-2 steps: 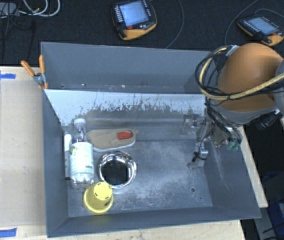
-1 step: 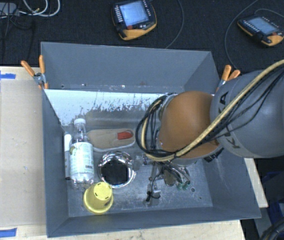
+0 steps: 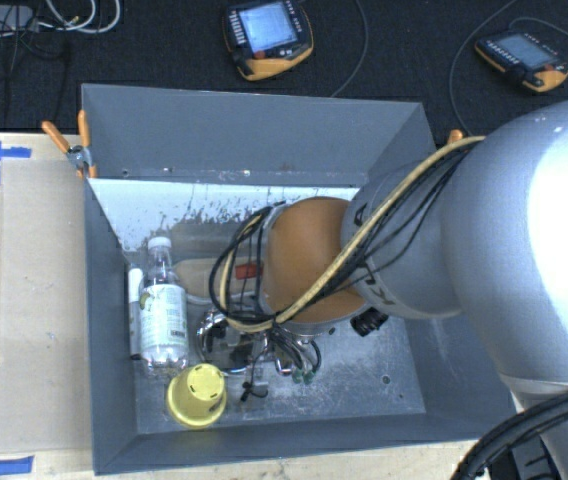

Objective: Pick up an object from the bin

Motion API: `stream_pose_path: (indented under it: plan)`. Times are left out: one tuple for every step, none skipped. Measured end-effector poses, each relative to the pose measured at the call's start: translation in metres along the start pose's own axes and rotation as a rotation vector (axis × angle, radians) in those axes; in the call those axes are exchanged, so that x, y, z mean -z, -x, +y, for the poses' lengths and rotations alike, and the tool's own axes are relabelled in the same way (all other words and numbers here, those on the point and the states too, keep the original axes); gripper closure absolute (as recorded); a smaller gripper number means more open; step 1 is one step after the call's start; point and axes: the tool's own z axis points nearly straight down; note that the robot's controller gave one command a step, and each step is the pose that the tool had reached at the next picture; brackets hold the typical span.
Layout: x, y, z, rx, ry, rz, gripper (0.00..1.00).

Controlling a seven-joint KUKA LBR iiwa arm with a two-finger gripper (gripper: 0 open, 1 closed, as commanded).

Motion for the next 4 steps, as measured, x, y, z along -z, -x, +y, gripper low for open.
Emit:
stream_pose_path:
  plan:
    - [0.003, 0.0, -0.002, 0.0, -0.002, -0.003, 1.0]
    - [-0.001, 0.042, 0.022, -0.076, -0.002, 0.002, 1.0]
    - [0.183, 0.075, 0.013, -0.037, -0.001, -0.006, 1.0]
    - [0.027, 0.091, 0.03, -0.183, -0.004, 0.005, 1.0]
